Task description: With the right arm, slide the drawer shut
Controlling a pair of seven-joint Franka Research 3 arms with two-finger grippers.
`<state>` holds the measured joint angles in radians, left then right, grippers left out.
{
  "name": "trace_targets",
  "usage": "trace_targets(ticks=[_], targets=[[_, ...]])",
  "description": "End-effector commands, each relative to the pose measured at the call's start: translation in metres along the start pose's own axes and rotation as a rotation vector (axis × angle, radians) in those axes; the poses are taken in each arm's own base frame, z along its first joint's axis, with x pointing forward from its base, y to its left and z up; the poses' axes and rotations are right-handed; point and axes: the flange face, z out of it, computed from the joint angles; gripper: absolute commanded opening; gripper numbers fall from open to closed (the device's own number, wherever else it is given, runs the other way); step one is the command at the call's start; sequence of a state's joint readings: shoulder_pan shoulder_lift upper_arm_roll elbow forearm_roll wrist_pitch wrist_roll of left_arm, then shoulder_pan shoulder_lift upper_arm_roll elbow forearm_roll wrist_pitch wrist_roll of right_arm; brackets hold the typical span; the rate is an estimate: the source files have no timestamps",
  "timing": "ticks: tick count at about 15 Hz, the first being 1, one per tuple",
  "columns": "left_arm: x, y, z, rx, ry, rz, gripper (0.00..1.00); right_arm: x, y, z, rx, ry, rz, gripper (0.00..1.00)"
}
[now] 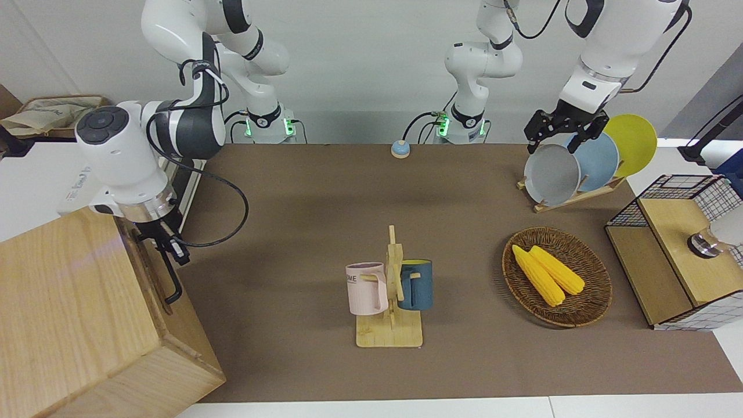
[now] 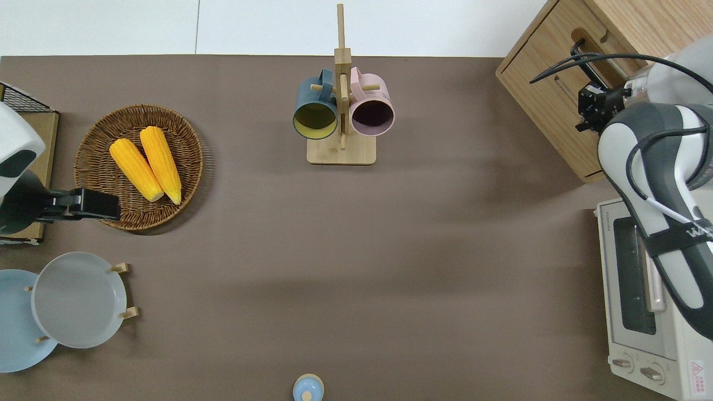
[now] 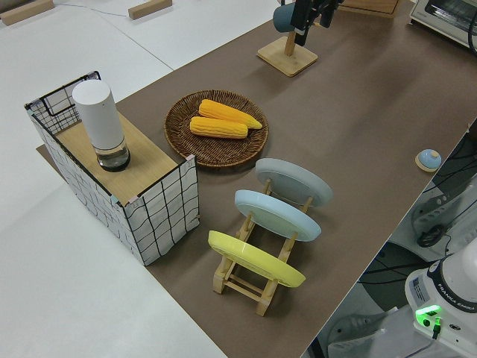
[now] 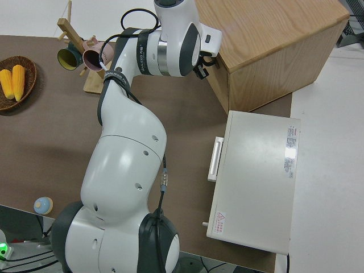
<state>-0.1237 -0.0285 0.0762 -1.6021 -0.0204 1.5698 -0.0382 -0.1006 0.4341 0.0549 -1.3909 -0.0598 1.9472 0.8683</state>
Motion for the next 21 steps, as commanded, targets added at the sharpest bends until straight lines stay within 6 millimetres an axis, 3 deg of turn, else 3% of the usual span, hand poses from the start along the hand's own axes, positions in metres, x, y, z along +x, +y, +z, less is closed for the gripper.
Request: trace_targets(ticks=[1,9,11,13,15,19,21], targets=[[-0.004,-0.002,-0.004,0.012,-0.003,0.002,1.00,0.025,0.005,0.002,0.032,0.042,-0.019,0.000],[-0.004,-0.001,-0.004,0.012,-0.003,0.003,1.00,0.024,0.005,-0.001,0.038,0.051,-0.064,0.000],[-0.004,-0.001,-0.004,0.012,-0.003,0.003,1.00,0.018,0.001,-0.009,0.041,0.055,-0.079,0.158],[-0.004,-0.002,-0.004,0.012,-0.003,0.002,1.00,0.007,0.001,-0.022,0.043,0.056,-0.140,0.234],[-0.004,-0.002,-0.004,0.012,-0.003,0.002,1.00,-0.010,-0.003,-0.029,0.037,0.048,-0.197,0.413],[-0.004,-0.001,-0.004,0.012,-0.003,0.003,1.00,-0.038,-0.006,-0.046,0.022,0.031,-0.300,0.587],[-0.004,-0.002,-0.004,0.012,-0.003,0.002,1.00,-0.057,-0.007,-0.053,0.006,0.014,-0.367,0.617]])
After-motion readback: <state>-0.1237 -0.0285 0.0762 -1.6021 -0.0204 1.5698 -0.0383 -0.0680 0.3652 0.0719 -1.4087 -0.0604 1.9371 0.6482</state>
